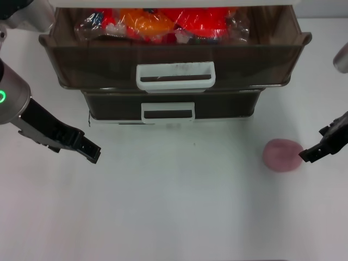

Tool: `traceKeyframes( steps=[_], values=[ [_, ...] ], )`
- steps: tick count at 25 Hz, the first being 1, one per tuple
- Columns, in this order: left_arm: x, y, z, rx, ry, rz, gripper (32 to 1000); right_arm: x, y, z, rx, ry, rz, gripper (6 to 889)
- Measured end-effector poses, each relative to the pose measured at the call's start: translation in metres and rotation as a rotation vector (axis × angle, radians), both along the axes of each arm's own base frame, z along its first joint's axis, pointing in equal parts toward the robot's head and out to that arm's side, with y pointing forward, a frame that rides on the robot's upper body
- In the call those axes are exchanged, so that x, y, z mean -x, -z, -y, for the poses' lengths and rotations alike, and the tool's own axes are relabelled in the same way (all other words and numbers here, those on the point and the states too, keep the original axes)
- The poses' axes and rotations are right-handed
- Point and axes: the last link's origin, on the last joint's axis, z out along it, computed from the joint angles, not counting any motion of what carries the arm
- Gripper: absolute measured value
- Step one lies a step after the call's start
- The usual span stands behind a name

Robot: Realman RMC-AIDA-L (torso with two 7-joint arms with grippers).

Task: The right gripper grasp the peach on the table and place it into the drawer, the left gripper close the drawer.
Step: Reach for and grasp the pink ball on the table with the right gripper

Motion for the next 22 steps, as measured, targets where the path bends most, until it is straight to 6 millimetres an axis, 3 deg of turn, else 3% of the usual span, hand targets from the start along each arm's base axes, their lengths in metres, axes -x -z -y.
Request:
traceKeyframes(
  steps=[6, 22],
  values=[
    [0.000, -0.001, 0.003, 0.001, 0.003, 0.013, 884, -0.010, 0.009, 0.001, -0.009, 0.010, -0.012, 857],
    [-0.001, -0.002, 0.004, 0.000, 0.009, 0.022, 884, -0.013, 0.045, -0.001, -0.004, -0.016, -0.079, 856]
  ],
)
